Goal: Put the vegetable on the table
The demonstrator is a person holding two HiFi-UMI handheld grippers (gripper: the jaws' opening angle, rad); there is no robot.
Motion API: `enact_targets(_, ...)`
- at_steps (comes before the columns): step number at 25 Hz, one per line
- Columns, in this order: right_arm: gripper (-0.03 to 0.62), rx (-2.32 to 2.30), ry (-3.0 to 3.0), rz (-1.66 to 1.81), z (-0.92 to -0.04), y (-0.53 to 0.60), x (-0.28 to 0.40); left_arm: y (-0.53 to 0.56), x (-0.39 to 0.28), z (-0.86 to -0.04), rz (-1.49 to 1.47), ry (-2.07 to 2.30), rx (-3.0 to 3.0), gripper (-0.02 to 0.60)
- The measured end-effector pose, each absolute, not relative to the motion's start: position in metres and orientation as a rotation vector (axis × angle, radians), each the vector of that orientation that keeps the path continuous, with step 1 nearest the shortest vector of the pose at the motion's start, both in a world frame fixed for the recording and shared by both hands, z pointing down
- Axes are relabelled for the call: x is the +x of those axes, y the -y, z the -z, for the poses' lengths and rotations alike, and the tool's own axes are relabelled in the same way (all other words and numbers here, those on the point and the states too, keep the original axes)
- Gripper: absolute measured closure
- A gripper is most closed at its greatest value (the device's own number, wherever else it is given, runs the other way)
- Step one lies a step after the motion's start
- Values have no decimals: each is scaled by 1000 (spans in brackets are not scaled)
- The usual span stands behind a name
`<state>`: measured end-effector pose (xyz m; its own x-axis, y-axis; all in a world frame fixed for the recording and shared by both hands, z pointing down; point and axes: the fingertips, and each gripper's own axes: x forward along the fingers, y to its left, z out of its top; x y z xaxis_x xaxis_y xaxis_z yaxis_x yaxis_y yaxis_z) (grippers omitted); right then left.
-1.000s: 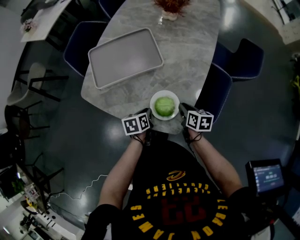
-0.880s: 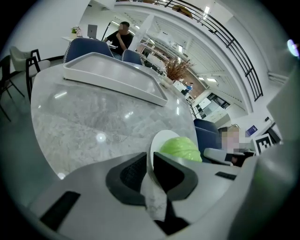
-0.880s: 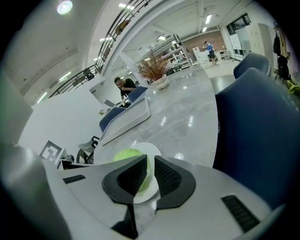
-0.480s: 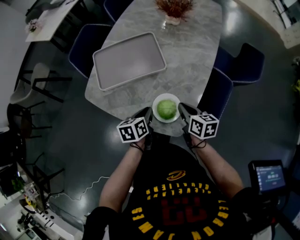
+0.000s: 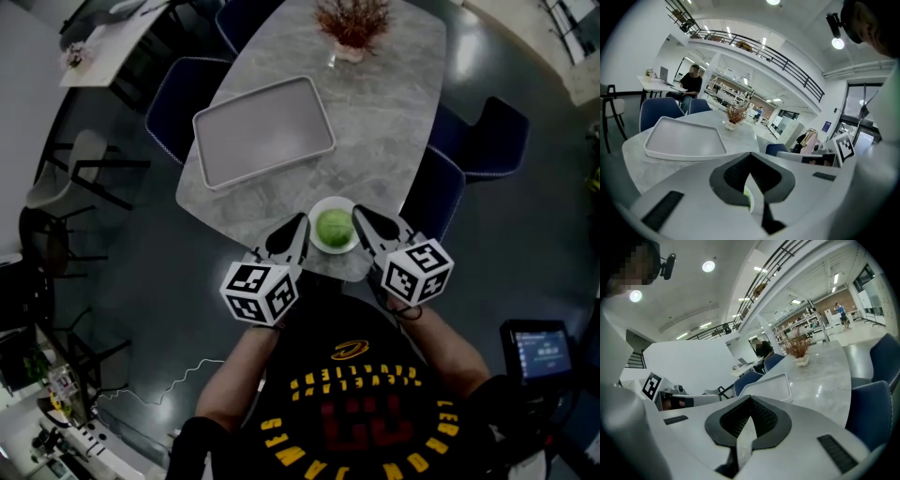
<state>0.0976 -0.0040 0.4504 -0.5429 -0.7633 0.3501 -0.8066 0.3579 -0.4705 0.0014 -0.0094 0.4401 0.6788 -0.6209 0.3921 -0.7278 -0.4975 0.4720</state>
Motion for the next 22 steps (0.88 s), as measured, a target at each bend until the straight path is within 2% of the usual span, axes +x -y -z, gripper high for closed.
enact_targets(11,589,1453,2736,-698,-360,8,86,7,27,-349,-58,975,2419,581)
enact_targets(22,589,1501,2760,-526,-340,4,89,3,35,-349,-71,980,2448,581)
